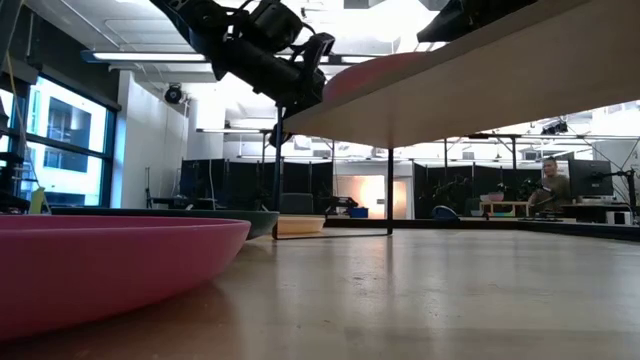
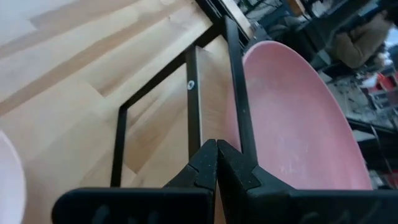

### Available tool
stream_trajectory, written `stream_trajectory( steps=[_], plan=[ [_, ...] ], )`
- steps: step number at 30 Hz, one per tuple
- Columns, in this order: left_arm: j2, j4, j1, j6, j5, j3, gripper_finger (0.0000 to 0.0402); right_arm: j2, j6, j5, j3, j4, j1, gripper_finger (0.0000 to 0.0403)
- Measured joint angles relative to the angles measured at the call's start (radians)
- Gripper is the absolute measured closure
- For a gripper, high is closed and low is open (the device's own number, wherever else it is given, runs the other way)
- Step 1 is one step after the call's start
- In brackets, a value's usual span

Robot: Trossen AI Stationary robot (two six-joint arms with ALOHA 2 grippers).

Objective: Place and stack plates onto a shelf
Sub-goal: Adjust the shelf, then adjust the pink plate

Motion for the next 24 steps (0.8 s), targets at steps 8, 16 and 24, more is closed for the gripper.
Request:
stream_trajectory(
  steps=[8,16,24],
  plan=[
    [-0.016,-0.005,0.029,0.041,0.018,0.0,0.0401,0.0,0.081,-0.001,0.0,-0.179,0.0,0.0402],
    [-0.14,-0.005,0.141,0.105,-0.005,0.0,0.0401,0.005,0.327,0.165,0.0,-0.403,-0.014,0.0402],
    [-0.405,-0.006,0.167,0.315,0.02,0.0,0.0401,0.123,0.331,0.026,0.0,-0.416,-0.061,0.0402]
  ],
)
